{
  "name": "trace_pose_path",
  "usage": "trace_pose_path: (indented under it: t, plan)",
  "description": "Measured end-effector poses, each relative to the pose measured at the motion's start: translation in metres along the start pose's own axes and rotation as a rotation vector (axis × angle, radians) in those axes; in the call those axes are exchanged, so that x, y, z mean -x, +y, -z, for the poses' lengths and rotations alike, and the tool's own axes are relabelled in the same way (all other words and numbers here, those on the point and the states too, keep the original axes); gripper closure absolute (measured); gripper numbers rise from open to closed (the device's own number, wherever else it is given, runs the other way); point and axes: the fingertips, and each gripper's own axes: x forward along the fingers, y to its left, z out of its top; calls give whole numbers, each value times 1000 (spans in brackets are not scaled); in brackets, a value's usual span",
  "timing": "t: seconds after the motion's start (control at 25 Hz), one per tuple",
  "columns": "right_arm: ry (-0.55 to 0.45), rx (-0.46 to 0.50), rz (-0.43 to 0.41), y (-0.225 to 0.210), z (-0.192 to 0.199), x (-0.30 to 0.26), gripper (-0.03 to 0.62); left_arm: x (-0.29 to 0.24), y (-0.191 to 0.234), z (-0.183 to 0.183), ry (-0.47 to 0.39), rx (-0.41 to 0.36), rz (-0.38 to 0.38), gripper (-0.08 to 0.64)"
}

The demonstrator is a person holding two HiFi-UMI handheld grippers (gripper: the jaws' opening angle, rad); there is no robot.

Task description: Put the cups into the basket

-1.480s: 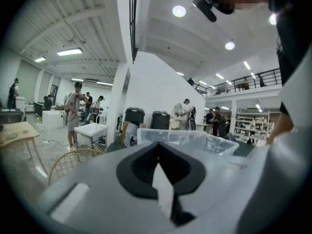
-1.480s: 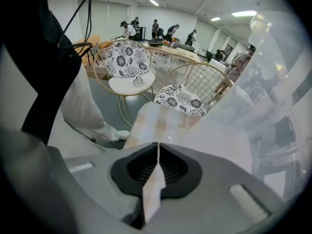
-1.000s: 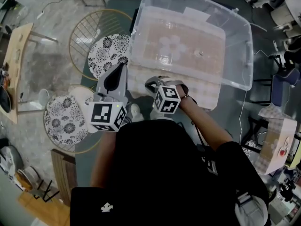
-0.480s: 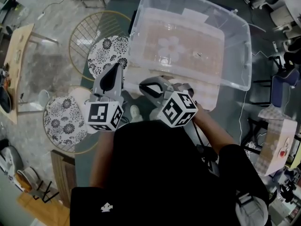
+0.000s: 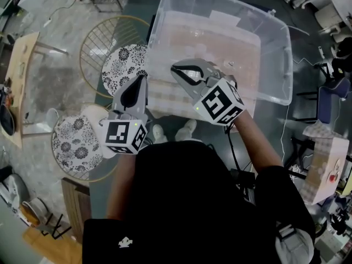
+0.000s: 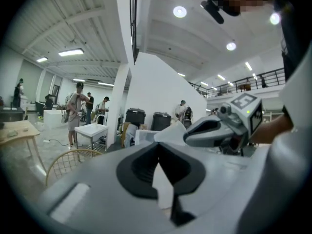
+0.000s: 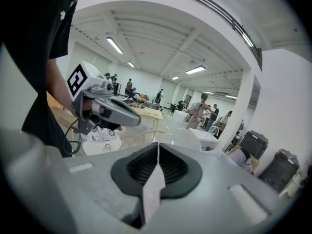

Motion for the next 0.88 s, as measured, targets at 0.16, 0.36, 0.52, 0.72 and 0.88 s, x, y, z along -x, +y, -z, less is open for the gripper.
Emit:
trace_pose_path:
  t: [0.16, 0.36, 0.52, 0.72, 0.88]
  plan:
    - [-5, -65, 30, -34, 12, -6, 581, -7, -11, -11, -18, -55, 9, 554]
    - [61, -132, 45, -70, 49, -24, 581, -19, -18, -12, -14, -55, 13, 554]
    - [148, -150, 15, -87, 86, -45, 582, -25, -14, -9, -2, -37, -7, 554]
    - [268, -143, -60, -88, 134, -72, 583, -34, -8, -6, 15, -34, -36, 554]
    - [380, -108, -127, -81, 175, -91, 583, -38, -2, -4, 24, -30, -58, 554]
